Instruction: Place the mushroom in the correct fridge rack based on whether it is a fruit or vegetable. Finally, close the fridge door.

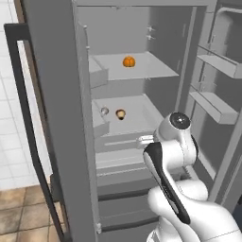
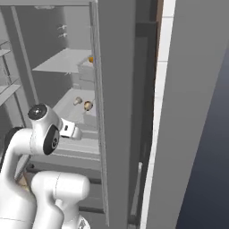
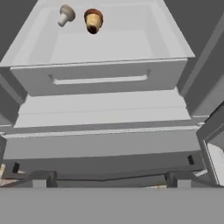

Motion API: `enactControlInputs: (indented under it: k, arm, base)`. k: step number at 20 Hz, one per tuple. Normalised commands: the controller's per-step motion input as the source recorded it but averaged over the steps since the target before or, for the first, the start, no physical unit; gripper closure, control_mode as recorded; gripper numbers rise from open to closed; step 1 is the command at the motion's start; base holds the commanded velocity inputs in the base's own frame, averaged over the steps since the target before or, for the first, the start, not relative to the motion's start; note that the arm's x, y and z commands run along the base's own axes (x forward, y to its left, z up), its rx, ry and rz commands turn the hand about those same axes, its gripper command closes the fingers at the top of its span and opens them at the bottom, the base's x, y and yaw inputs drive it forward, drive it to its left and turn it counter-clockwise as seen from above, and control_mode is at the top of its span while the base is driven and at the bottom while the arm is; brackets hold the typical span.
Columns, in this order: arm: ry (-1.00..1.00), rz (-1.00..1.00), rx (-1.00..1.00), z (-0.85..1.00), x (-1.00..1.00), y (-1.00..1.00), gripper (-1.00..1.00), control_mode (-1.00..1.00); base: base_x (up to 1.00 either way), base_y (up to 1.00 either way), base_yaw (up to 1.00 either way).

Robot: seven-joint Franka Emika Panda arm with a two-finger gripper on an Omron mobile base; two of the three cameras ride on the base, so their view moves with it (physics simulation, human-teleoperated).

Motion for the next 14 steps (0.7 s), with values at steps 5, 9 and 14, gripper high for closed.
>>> enactControlInputs:
  k: [5, 9, 14]
  arm:
    - [0.0, 0.0, 0.0, 0.0, 0.0, 0.0, -1.0, 1.0]
    - [0.0, 0.0, 0.0, 0.0, 0.0, 0.0, -1.0, 1.0]
    - [0.0, 0.0, 0.0, 0.0, 0.0, 0.0, -1.0, 1.0]
  base:
    - [-0.24, 0.44, -0.09]
    - [-0.36, 0.15, -0.05]
    - [-0.6, 0.0, 0.0]
